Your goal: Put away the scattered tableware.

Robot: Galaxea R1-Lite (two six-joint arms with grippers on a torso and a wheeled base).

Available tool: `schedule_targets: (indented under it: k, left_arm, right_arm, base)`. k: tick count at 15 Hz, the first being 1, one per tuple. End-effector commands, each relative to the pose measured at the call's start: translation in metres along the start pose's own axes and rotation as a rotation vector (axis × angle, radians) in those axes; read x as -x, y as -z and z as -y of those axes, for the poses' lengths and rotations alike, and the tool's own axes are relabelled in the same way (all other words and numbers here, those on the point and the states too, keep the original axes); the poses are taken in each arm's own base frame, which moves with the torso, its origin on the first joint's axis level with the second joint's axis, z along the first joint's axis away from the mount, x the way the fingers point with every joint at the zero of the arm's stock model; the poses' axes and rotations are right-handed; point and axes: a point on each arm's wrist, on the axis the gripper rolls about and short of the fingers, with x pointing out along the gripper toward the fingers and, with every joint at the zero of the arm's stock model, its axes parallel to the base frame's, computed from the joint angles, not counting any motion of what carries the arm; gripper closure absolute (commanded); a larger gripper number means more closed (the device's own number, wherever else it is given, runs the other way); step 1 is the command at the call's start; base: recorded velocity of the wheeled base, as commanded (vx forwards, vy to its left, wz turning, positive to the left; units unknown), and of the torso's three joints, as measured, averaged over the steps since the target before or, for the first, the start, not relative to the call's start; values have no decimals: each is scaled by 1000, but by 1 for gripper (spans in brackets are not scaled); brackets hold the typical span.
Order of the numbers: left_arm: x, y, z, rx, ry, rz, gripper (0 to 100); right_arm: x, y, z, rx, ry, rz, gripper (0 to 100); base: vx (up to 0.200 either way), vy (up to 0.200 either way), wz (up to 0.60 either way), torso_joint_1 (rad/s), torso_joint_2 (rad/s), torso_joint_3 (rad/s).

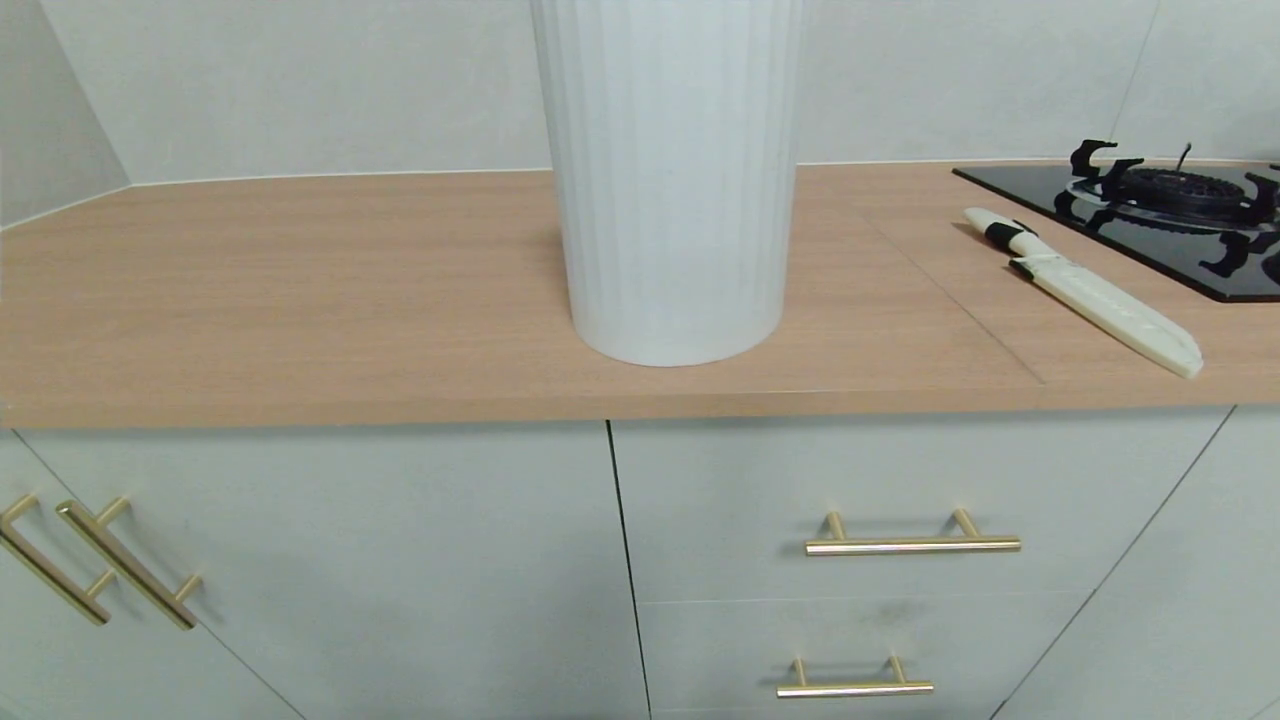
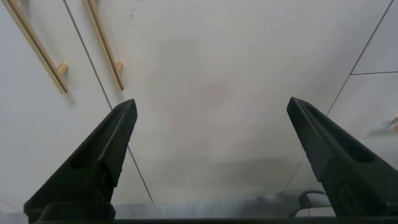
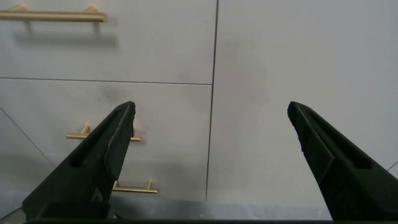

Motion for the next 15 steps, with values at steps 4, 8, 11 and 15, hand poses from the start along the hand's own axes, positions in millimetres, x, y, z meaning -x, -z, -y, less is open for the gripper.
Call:
schedule_targets:
  k: [4, 8, 11, 15]
  left_arm:
    - [0, 0, 0, 0, 0, -2, 0]
    - [0, 0, 0, 1, 0, -2, 0]
    - [0, 0, 0, 1, 0, -2, 0]
    - [0, 0, 0, 1, 0, -2, 0]
  right_arm:
    - [0, 0, 0, 0, -2, -1, 0]
    - [0, 0, 0, 0, -2, -1, 0]
    - [0, 0, 0, 0, 0, -1, 0]
    - [0, 0, 0, 0, -2, -1, 0]
  base:
    - [0, 0, 0, 0, 0, 0]
    - [0, 0, 0, 0, 0, 0]
    - [0, 0, 0, 0, 0, 0]
    - [0, 0, 0, 67, -239, -240]
